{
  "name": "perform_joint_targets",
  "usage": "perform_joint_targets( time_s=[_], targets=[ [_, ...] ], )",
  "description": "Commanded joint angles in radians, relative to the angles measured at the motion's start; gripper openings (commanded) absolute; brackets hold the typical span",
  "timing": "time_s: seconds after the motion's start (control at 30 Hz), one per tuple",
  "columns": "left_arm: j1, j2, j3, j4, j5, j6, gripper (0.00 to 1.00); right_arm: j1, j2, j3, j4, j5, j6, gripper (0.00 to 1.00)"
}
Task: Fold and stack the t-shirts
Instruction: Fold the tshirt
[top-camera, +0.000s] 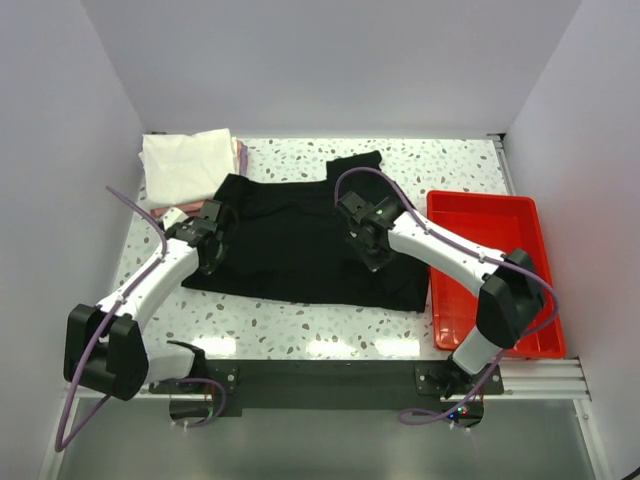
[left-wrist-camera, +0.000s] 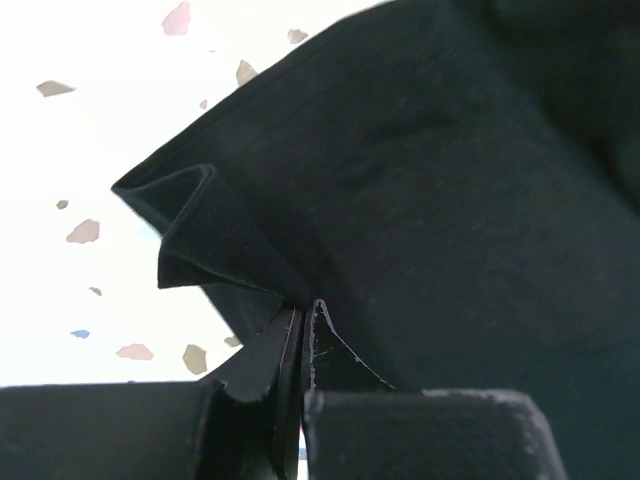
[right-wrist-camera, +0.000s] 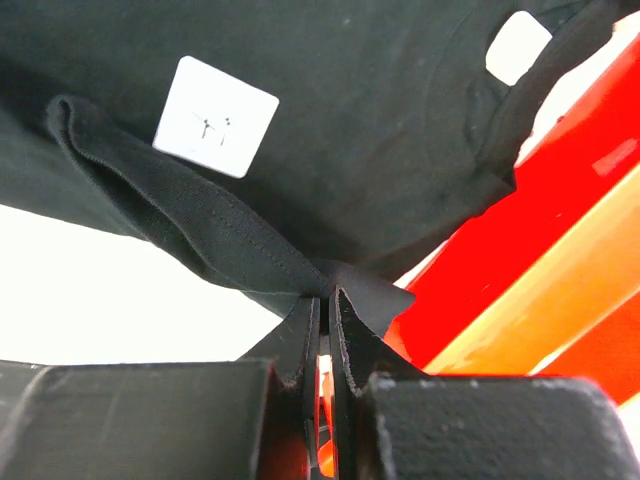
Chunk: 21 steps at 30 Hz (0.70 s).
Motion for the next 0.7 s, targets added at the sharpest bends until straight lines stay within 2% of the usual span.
perform_joint_targets(
  time_s=[0.0, 0.57, 0.67],
  targets=[
    [0.013, 0.017, 0.053, 0.073, -0.069, 0.011, 0.00, -0.020, 0.008, 0.056, 0.026, 0.051, -0.033, 0.00],
    [0.064, 0.132, 0.064, 0.165, -0.049, 0.037, 0.00, -0.078, 0.138, 0.151, 0.095, 0.069, -0.168, 0.00],
    [0.070, 0.155, 0.066, 0.181, -0.046, 0.040, 0.00, -0.081, 0.178, 0.171, 0.098, 0.119, -0.178, 0.00]
  ],
)
